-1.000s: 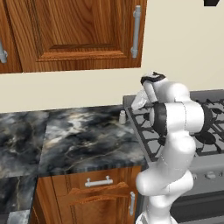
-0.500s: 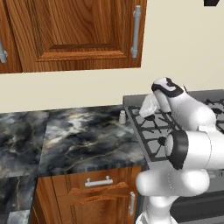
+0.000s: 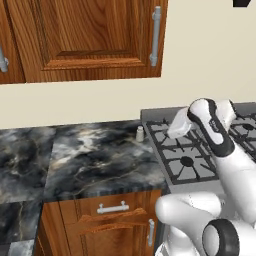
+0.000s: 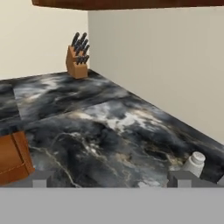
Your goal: Collect the turmeric, ketchup, and shaker from the cabinet and place them next to the stove.
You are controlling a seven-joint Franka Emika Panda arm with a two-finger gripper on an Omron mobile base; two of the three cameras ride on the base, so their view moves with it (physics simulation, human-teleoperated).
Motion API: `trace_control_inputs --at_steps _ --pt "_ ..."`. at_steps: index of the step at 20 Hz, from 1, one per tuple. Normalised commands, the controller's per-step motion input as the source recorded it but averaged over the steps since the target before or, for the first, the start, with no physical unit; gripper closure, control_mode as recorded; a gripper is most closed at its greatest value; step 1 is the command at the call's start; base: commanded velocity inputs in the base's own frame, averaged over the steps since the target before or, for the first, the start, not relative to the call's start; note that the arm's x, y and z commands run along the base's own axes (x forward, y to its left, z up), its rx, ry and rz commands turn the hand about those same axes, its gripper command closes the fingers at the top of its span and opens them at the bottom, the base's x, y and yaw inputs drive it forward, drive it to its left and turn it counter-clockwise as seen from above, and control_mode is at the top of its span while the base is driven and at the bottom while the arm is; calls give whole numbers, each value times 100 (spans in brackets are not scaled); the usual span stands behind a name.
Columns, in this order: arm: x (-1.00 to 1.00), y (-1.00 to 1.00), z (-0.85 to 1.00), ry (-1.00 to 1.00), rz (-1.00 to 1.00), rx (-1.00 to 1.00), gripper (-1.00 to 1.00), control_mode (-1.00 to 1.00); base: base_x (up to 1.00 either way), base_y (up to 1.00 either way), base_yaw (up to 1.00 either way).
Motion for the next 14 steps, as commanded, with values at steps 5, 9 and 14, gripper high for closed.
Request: trace_control_inputs --at_steps 5,9,14 --pt "-100 20 46 0 -18 0 -100 -100 0 0 0" --pt "-100 23 43 0 -19 0 -100 -100 0 0 0" --pt "-100 28 40 1 -20 0 -100 -100 0 0 0"
